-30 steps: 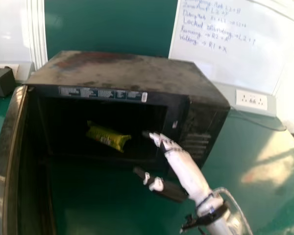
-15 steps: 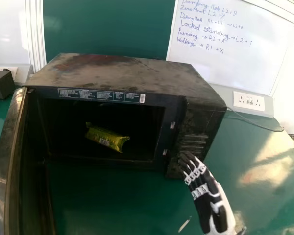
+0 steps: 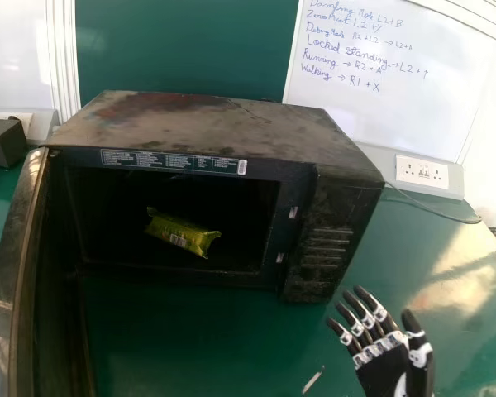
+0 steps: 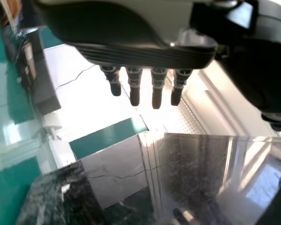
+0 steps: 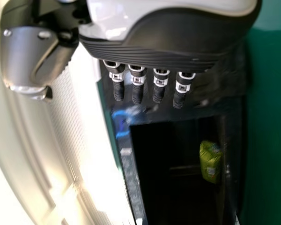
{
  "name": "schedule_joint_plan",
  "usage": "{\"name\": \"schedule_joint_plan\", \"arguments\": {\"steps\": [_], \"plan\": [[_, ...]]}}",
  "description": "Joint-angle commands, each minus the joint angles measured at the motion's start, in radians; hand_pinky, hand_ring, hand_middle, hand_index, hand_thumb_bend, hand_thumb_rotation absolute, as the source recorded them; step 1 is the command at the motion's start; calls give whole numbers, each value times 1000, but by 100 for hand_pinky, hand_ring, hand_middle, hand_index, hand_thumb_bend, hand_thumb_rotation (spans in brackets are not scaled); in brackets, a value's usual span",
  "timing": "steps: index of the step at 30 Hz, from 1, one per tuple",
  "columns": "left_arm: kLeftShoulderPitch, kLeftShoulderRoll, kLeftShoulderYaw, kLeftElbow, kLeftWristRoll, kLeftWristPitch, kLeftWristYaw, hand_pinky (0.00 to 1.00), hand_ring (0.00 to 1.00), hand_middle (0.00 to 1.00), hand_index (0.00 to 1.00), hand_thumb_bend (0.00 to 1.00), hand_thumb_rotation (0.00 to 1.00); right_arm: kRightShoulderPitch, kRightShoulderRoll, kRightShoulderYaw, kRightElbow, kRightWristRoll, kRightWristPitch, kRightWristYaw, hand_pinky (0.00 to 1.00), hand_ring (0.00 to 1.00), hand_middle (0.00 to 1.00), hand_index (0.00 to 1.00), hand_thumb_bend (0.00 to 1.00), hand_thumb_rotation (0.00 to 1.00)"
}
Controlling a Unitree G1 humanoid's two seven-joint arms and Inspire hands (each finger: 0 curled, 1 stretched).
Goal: Put biscuit inside oven
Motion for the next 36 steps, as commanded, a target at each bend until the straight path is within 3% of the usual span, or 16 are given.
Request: {"name": "schedule_joint_plan", "arguments": {"steps": [1,7,10,14,16,21,24,36], "plan": [[-46,-15,47,12,42,-37,12,99,100,100,100,72,96,15,12,-37,6,29,20,18,91,100,100,96,65,99],[-145,9,139,87,113,-162,19,100,100,100,100,73,95,11,55,-85,43,-7,45,-24,89,98,100,96,61,99],[-183,23,170,90,140,-210,16,100,100,100,100,72,97,-12,89,-78,81,-87,-5,-28,91,98,100,96,52,99],[-212,36,174,95,142,-235,13,99,100,100,100,74,96,-36,131,-68,112,-187,-60,-42,80,92,95,93,47,86],[-230,42,179,108,151,-254,9,100,100,100,100,75,97,-41,148,-64,118,-221,-76,-51,76,89,92,92,49,82],[-236,63,205,121,196,-269,-18,100,100,100,100,74,97,-48,185,-54,128,-264,-106,-63,83,90,94,94,58,87],[-255,78,206,136,213,-294,-26,99,100,100,100,74,98,-51,200,-48,125,-286,-116,-72,82,91,94,93,61,86],[-286,176,179,117,238,-239,-68,97,100,100,100,72,97,-50,235,-28,124,-315,-130,-84,75,89,93,91,68,87]]}}
